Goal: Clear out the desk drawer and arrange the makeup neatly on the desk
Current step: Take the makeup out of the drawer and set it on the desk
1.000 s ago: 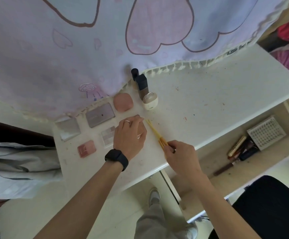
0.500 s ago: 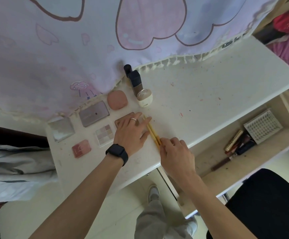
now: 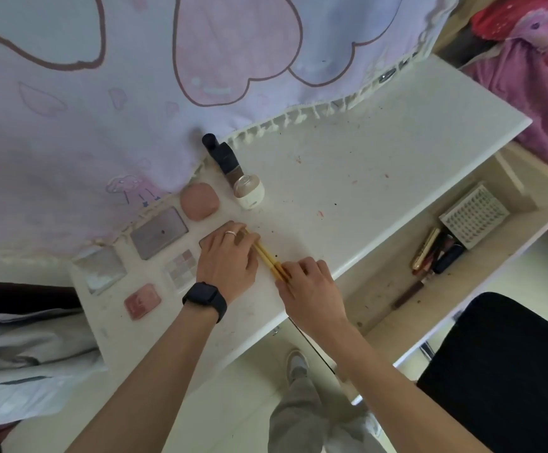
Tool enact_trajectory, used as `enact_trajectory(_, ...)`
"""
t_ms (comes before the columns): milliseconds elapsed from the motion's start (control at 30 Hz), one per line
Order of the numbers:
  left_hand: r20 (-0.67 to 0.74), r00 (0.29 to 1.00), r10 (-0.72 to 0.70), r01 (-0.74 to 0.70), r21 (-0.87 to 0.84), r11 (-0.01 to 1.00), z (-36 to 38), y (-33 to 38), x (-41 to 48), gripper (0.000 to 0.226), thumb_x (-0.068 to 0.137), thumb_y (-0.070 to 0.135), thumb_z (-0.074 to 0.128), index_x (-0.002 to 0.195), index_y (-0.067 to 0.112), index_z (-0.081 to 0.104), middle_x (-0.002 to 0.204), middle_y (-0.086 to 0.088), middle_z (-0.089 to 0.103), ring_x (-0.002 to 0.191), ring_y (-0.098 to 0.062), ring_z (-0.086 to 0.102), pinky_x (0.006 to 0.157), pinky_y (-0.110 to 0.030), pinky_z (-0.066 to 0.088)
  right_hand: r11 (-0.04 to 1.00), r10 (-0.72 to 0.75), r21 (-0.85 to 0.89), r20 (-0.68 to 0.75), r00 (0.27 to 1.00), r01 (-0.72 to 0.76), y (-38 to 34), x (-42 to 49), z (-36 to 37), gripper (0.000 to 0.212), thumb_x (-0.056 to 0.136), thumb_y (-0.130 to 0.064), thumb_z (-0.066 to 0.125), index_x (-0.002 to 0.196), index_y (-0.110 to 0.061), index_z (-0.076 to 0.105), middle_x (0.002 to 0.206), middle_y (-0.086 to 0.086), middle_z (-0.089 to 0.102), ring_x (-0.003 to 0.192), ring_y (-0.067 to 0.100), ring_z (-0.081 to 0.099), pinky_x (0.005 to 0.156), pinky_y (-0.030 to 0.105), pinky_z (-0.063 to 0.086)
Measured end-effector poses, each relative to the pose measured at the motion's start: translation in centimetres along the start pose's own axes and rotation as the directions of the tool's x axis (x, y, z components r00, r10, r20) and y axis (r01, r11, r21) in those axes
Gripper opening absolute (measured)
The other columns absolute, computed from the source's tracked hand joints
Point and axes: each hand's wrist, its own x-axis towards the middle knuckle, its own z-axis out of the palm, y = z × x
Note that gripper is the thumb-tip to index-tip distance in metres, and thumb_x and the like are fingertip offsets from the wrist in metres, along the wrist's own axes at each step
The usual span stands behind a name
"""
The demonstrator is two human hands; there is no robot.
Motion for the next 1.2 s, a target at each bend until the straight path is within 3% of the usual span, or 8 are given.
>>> enact_trajectory(100, -0.004, 1.0, 0.0, 0.0, 0.002, 1.0, -0.4, 0.5, 0.0, 0.036, 0.085, 0.018, 0.064, 0.12, 0.026, 0.067, 0.135, -0.004, 0.056, 0.131, -0.027, 0.048, 0.104, -0.044, 0.038, 0.999, -0.038, 0.004, 0.045, 0.998, 0.038, 0.2, 0.1, -0.2, 0.03, 0.1, -0.037, 0.054, 0.121, -0.019, 0.066, 0.107, 0.0, 0.062, 0.097, 0.025, 0.053, 0.085, 0.033, 0.051)
enact_trajectory(200, -0.007, 0.999, 0.033, -0.033, 0.018, 0.999, -0.7, 2.0, 0.0, 0.043, 0.08, 0.013, 0.066, 0.121, 0.026, 0.067, 0.135, -0.006, 0.058, 0.128, -0.031, 0.05, 0.104, -0.046, 0.039, 0.99, -0.056, 0.127, -0.09, 0.994, 0.067, 0.7, -0.8, -1.3, 0.021, 0.09, -0.022, 0.072, 0.108, -0.011, 0.073, 0.097, 0.006, 0.067, 0.085, 0.03, 0.06, 0.079, 0.037, 0.055)
enact_trajectory(333, 0.007, 0.994, 0.11, -0.109, -0.031, 0.994, -0.5, 6.8, -0.6, 0.044, 0.083, 0.011, 0.064, 0.125, 0.024, 0.064, 0.138, -0.004, 0.057, 0.128, -0.029, 0.051, 0.104, -0.043, 0.037, 0.984, 0.041, 0.177, -0.168, 0.985, -0.011, 4.4, -3.9, -3.6, 0.023, 0.089, -0.016, 0.074, 0.111, -0.011, 0.073, 0.107, 0.005, 0.069, 0.097, 0.026, 0.064, 0.078, 0.031, 0.056)
enact_trajectory(533, 0.014, 0.952, 0.306, -0.295, -0.238, 0.926, 2.3, 18.2, -2.7, 0.04, 0.086, 0.012, 0.061, 0.125, 0.022, 0.063, 0.132, -0.004, 0.061, 0.125, -0.027, 0.052, 0.104, -0.042, 0.043, 0.983, 0.177, 0.101, -0.252, 0.952, -0.156, 14.7, -11.1, -7.4, 0.029, 0.074, 0.007, 0.082, 0.1, -0.002, 0.074, 0.098, 0.013, 0.07, 0.086, 0.039, 0.067, 0.07, 0.048, 0.06)
enact_trajectory(900, 0.479, 0.867, 0.14, 0.123, -0.476, 0.871, 12.5, 30.8, 3.0, 0.046, 0.093, 0.037, 0.057, 0.138, 0.028, 0.047, 0.128, -0.007, 0.052, 0.112, -0.026, 0.056, 0.092, -0.035, 0.05, 0.918, 0.394, 0.063, -0.267, 0.879, -0.392, 26.9, -9.6, -13.4, 0.037, 0.087, -0.014, 0.074, 0.123, -0.008, 0.066, 0.129, 0.009, 0.059, 0.114, 0.035, 0.054, 0.086, 0.046, 0.055)
enact_trajectory(1033, 0.495, 0.864, 0.092, 0.218, -0.533, 0.817, 14.6, 34.1, 9.0, 0.054, 0.092, 0.037, 0.06, 0.141, 0.023, 0.042, 0.133, -0.008, 0.047, 0.109, -0.029, 0.058, 0.075, -0.026, 0.051, 0.868, 0.483, 0.047, -0.309, 0.819, -0.494, 30.6, -5.3, -14.6, 0.061, 0.094, -0.025, 0.066, 0.147, -0.008, 0.043, 0.156, 0.02, 0.033, 0.139, 0.043, 0.033, 0.106, 0.052, 0.041)
enact_trajectory(1133, 0.486, 0.871, 0.071, 0.257, -0.576, 0.776, 15.6, 36.0, 13.2, 0.057, 0.094, 0.035, 0.06, 0.144, 0.02, 0.037, 0.134, -0.01, 0.052, 0.116, -0.031, 0.057, 0.083, -0.029, 0.047, 0.747, 0.659, 0.212, -0.109, 0.744, -0.63, 32.9, -3.1, -14.5, 0.081, 0.1, -0.04, 0.052, 0.161, -0.015, 0.005, 0.169, 0.011, 0.004, 0.154, 0.03, 0.009, 0.12, 0.04, 0.021)
enact_trajectory(1200, 0.492, 0.868, 0.073, 0.275, -0.598, 0.753, 16.2, 37.1, 15.2, 0.061, 0.096, 0.034, 0.06, 0.149, 0.018, 0.034, 0.138, -0.008, 0.053, 0.122, -0.028, 0.055, 0.089, -0.031, 0.047, 0.71, 0.678, 0.262, -0.004, 0.735, -0.654, 33.6, -2.4, -13.8, 0.081, 0.103, -0.036, 0.048, 0.16, -0.012, -0.005, 0.166, 0.013, 0.016, 0.15, 0.032, 0.025, 0.115, 0.037, 0.03)
